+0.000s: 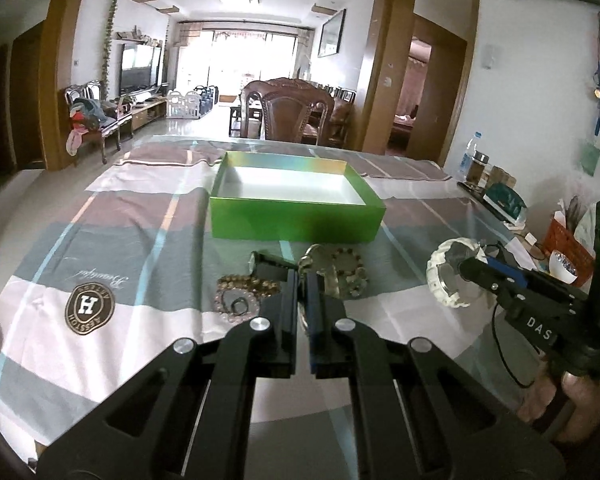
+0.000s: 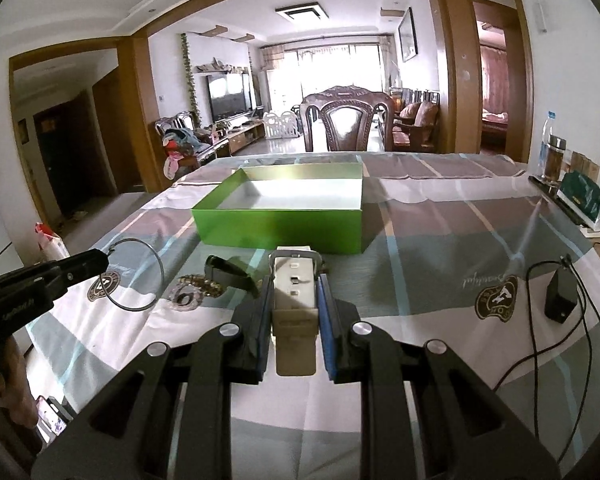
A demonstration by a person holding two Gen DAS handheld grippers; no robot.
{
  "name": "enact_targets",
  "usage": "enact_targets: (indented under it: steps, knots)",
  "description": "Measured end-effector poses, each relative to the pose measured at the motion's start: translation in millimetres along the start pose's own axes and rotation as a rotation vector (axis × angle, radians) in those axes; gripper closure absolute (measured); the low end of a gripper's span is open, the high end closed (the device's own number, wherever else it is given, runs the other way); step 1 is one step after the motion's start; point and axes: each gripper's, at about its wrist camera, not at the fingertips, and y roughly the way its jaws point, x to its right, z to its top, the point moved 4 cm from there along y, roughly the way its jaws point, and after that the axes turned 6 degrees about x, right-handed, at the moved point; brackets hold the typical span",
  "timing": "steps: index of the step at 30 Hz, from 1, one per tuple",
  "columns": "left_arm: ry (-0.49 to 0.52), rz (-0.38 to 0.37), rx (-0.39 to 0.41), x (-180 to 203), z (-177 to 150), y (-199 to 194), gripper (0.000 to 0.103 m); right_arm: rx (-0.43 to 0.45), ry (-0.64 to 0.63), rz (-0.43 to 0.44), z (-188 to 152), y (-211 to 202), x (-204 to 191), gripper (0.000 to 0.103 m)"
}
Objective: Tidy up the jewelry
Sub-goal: 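Close the right tool on the white watch while the left tool grasps the ring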
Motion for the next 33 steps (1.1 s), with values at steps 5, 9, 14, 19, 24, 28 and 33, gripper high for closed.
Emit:
enact_targets:
  steps: [5,9,14,19,24,28,33]
  knots:
    - [-0.005,-0.001,0.011,-3.3,0.4,-11.9,0.099,0.011,-0.012,-0.002,2.2,-7.2,-4.8,0.081]
    - [-0.008,-0.006,0.016,-1.2,0.9,-14.2,0.099,0.018,-0.014,-0.005,2.4,-11.5,-7.0,0.081]
    - [-0.014,-0.008,0.013,-3.6,-0.8,-15.1,0.099,0.019,-0.016,-0.006,2.6,-13.2,-8.5,0.081]
    - [-0.014,-0.008,0.013,-4.2,-1.3,-14.9,0.099,0.021,-0.017,-0.003,1.9,-15.9,-10.8,0.081]
    - [-0.014,-0.008,0.011,-5.5,-2.6,-15.0,0.099,0.016,-0.020,-0.004,1.6,-15.3,-12.2,0.081]
    - [-0.016,-0.006,0.003,-9.8,-2.6,-12.6,0.099,0.008,-0.022,-0.002,1.9,-14.5,-14.6,0.081]
    - [-0.016,-0.005,-0.006,-11.4,-0.7,-7.5,0.099,0.001,-0.023,-0.002,2.9,-8.9,-14.6,0.081]
